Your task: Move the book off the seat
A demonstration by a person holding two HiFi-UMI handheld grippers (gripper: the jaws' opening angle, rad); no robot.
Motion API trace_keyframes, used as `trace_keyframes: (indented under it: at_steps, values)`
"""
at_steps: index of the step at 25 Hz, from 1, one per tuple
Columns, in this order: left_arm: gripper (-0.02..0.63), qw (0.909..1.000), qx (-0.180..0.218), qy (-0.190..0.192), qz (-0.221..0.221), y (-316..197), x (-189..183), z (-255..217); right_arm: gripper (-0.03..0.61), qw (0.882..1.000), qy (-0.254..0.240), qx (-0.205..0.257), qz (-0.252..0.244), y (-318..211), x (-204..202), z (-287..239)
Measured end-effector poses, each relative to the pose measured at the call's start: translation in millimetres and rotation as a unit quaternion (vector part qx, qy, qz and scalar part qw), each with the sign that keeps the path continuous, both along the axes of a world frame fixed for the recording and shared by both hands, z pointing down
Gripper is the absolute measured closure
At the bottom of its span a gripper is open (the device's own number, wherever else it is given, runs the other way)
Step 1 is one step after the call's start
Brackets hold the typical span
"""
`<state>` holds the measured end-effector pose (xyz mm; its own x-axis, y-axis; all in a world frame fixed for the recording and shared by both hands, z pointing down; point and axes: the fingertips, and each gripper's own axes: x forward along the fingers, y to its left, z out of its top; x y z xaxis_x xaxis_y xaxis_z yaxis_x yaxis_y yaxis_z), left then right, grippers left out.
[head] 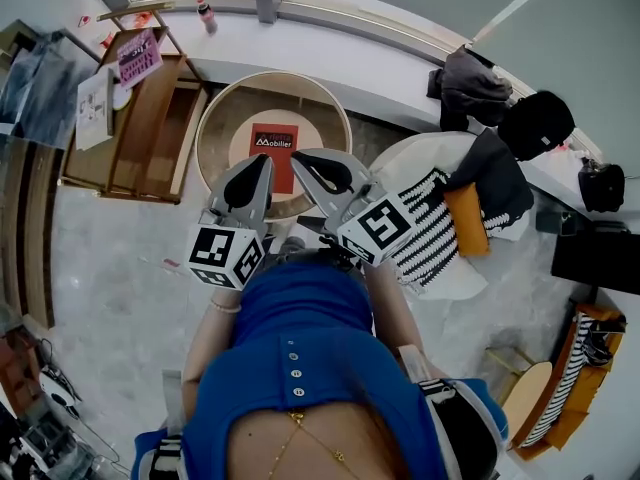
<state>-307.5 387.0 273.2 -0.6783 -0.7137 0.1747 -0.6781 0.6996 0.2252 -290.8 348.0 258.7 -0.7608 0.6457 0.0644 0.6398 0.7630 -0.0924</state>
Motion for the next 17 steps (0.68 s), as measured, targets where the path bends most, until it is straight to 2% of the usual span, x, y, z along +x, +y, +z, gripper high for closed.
trace_keyframes:
  at_steps: [17]
  values:
    - [0.612,0.9997,-0.001,0.006,0.024,4.0,-32.3,2.3,0.580,1.000,0.011,0.007,0.011,9.2,-31.4,1.8]
